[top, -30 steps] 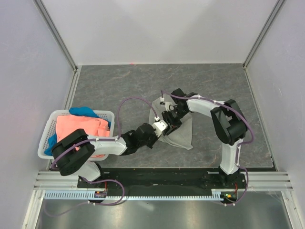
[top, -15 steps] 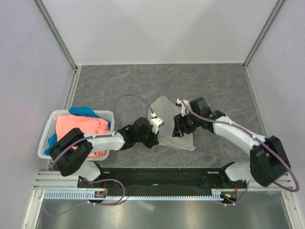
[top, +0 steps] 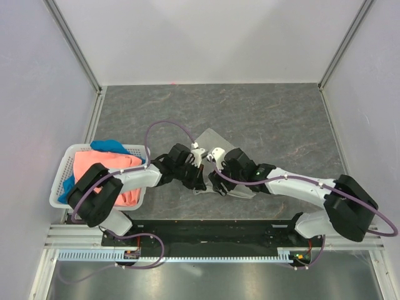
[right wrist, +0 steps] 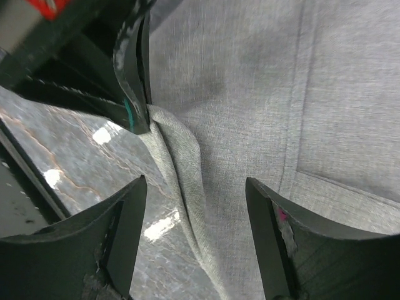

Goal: Fold the napkin, place the utensils inside, and roll it up
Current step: Roll the napkin with the utensil

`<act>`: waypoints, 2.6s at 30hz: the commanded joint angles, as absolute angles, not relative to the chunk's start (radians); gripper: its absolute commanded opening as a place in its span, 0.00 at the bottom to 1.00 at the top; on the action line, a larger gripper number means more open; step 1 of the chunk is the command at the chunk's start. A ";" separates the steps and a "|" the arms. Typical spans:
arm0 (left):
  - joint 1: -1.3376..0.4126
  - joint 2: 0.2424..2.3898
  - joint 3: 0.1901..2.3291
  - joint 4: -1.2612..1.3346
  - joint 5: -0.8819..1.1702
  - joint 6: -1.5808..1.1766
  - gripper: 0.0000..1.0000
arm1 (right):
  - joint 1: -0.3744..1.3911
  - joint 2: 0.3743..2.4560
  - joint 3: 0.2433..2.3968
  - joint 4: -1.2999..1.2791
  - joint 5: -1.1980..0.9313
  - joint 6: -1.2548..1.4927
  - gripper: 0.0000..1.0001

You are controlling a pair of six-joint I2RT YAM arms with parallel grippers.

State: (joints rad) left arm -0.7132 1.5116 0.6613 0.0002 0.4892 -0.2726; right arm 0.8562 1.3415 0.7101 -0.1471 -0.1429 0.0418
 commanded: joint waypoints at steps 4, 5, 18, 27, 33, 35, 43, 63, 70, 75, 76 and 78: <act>-0.698 1.551 0.701 -0.038 0.580 -0.319 0.02 | 0.891 1.451 0.772 -0.110 -0.147 -0.054 0.71; -0.698 1.555 0.701 -0.038 0.580 -0.321 0.02 | 0.894 1.468 0.776 -0.117 -0.161 -0.055 0.71; -0.680 1.575 0.695 -0.011 0.614 -0.339 0.02 | 0.896 1.591 0.854 -0.192 -0.181 -0.037 0.35; -0.629 1.523 0.701 0.049 0.592 -0.383 0.34 | 0.893 1.640 0.882 -0.282 -0.187 0.000 0.06; -0.614 1.415 0.692 0.011 0.482 -0.385 0.59 | 0.868 1.654 0.905 -0.342 -0.227 0.035 0.01; -0.614 1.376 0.660 0.006 0.445 -0.382 0.68 | 0.850 1.661 0.916 -0.363 -0.241 0.041 0.01; -0.614 1.139 0.508 0.021 0.310 -0.426 0.80 | 0.808 1.698 0.940 -0.400 -0.299 0.043 0.00; -0.614 1.262 0.357 0.253 0.379 -0.537 0.78 | 0.765 1.735 0.951 -0.417 -0.377 0.055 0.00; -0.614 1.307 0.342 0.264 0.336 -0.526 0.65 | 0.755 1.744 0.957 -0.417 -0.408 0.052 0.00; -0.614 1.330 0.341 0.267 0.290 -0.523 0.59 | 0.753 1.744 0.957 -0.416 -0.419 0.055 0.00; -0.614 1.335 0.341 0.265 0.285 -0.520 0.56 | 0.753 1.744 0.959 -0.417 -0.423 0.055 0.00; -0.614 1.344 0.341 0.265 0.281 -0.522 0.53 | 0.753 1.744 0.957 -0.417 -0.425 0.055 0.00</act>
